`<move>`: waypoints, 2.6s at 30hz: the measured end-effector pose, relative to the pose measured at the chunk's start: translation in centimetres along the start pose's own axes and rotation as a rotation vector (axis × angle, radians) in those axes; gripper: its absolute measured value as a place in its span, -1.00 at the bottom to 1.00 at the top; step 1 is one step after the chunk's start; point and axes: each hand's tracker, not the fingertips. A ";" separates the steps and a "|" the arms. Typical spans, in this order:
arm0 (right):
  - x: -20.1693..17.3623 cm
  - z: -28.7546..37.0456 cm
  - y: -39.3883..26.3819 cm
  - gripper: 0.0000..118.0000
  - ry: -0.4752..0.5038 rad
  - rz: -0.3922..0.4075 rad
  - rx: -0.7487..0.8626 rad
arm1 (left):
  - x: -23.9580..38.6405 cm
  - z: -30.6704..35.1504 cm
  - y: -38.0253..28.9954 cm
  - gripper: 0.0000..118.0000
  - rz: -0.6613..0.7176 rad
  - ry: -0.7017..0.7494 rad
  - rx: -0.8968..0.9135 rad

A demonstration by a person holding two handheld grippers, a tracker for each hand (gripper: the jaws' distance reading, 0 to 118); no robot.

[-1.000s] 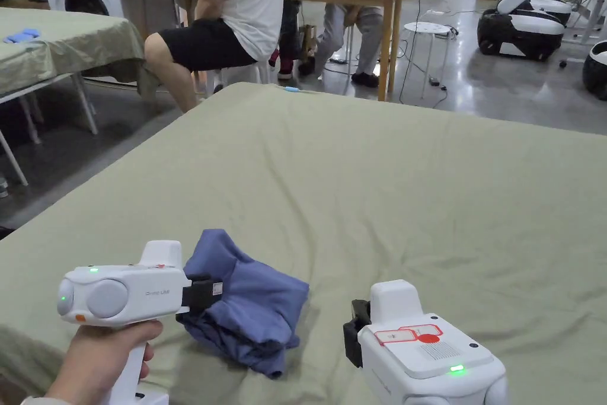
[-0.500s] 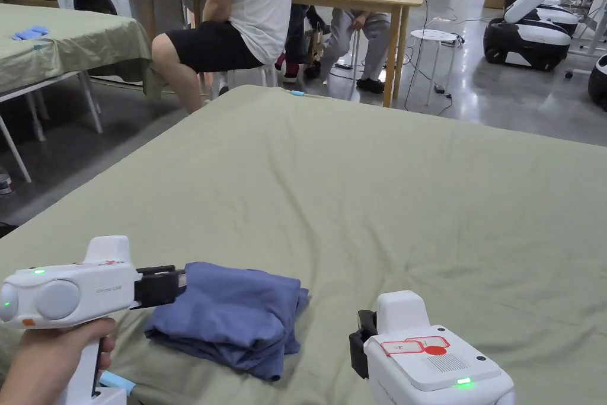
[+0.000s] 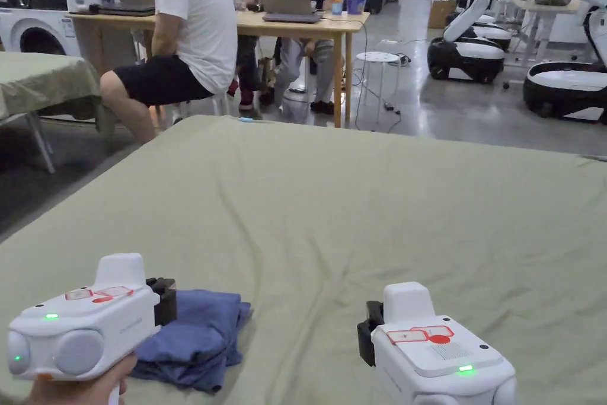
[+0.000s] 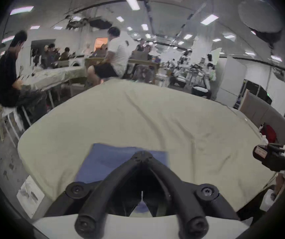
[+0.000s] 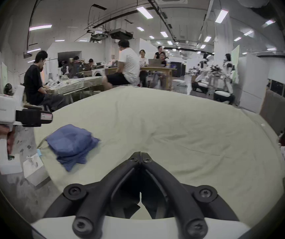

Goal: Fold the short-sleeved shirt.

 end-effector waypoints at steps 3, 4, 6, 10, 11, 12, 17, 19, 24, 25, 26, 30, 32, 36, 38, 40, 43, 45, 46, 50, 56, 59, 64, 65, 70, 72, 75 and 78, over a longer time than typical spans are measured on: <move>4.5 3.2 0.5 -1.00 -0.097 -0.014 0.037 | 8.1 1.3 1.0 -1.00 -0.079 -0.030 0.072; 6.2 4.6 0.7 -1.00 -0.133 -0.015 0.054 | 10.7 1.6 1.2 -1.00 -0.110 -0.039 0.107; 8.8 7.9 1.2 -1.00 -0.191 -0.016 0.088 | 15.1 2.3 1.3 -1.00 -0.129 -0.027 0.168; 15.4 12.4 2.0 -1.00 -0.252 -0.049 0.126 | 23.0 3.6 2.4 -1.00 -0.186 -0.091 0.245; 16.6 13.2 2.2 -1.00 -0.259 -0.048 0.132 | 24.5 3.9 2.8 -1.00 -0.205 -0.100 0.258; 17.9 14.0 2.5 -1.00 -0.279 -0.041 0.145 | 26.0 4.2 3.4 -1.00 -0.210 -0.107 0.267; 22.0 16.6 4.0 -1.00 -0.302 -0.043 0.207 | 31.1 5.0 6.6 -1.00 -0.254 -0.126 0.320; 23.1 17.0 4.6 -1.00 -0.313 -0.034 0.229 | 32.3 5.3 7.8 -1.00 -0.250 -0.135 0.336; 24.7 17.6 5.5 -1.00 -0.324 -0.046 0.263 | 33.6 6.0 9.1 -1.00 -0.254 -0.120 0.371; 24.8 17.6 5.5 -1.00 -0.334 -0.041 0.267 | 33.6 6.3 9.0 -1.00 -0.246 -0.115 0.376; 24.9 17.4 5.5 -1.00 -0.346 -0.033 0.268 | 33.4 6.5 9.0 -1.00 -0.236 -0.112 0.378; 25.7 17.1 5.3 -1.00 -0.345 -0.063 0.287 | 32.3 6.8 8.6 -0.98 -0.182 -0.110 0.376; 25.7 17.1 5.2 -0.98 -0.348 -0.068 0.294 | 32.0 6.9 8.6 -0.54 -0.194 -0.105 0.379; 25.2 17.1 5.3 -0.37 -0.348 -0.066 0.305 | 31.8 6.9 8.5 0.06 -0.195 -0.119 0.383; 24.9 17.0 5.5 0.15 -0.334 -0.063 0.297 | 31.8 6.9 8.4 0.39 -0.198 -0.126 0.394; 24.4 16.9 5.5 0.57 -0.334 -0.057 0.298 | 31.8 7.0 8.4 0.84 -0.206 -0.135 0.406; 23.8 16.7 5.6 1.00 -0.335 -0.047 0.299 | 31.9 7.2 8.4 1.00 -0.225 -0.151 0.405; 23.6 16.8 5.7 1.00 -0.347 -0.036 0.312 | 31.9 7.3 8.3 1.00 -0.235 -0.141 0.411; 23.6 16.8 5.8 1.00 -0.349 -0.036 0.312 | 31.9 7.3 8.3 1.00 -0.235 -0.138 0.413; 23.5 16.7 6.4 1.00 -0.346 -0.075 0.277 | 31.3 7.2 8.2 1.00 -0.220 -0.135 0.412; 22.9 16.8 6.3 1.00 -0.396 -0.039 0.292 | 31.0 7.1 7.9 1.00 -0.212 -0.133 0.404; 22.7 16.7 6.3 1.00 -0.415 -0.072 0.288 | 31.0 6.9 7.7 1.00 -0.208 -0.132 0.399; 23.1 16.4 6.7 1.00 -0.443 -0.190 0.251 | 31.0 6.6 7.5 1.00 -0.202 -0.130 0.389; 23.2 16.3 6.8 1.00 -0.457 -0.196 0.242 | 31.0 6.6 7.4 1.00 -0.200 -0.131 0.387; 22.7 15.7 6.4 1.00 -0.538 -0.153 0.237 | 31.0 6.5 7.2 1.00 -0.200 -0.131 0.379; 22.5 15.5 6.4 1.00 -0.556 -0.146 0.228 | 30.9 6.4 7.1 1.00 -0.196 -0.132 0.374; 21.3 15.9 6.4 1.00 -0.593 -0.126 0.225 | 30.9 6.2 7.0 1.00 -0.193 -0.130 0.370; 20.7 15.6 6.3 1.00 -0.621 -0.088 0.222 | 30.9 6.1 7.0 1.00 -0.193 -0.130 0.366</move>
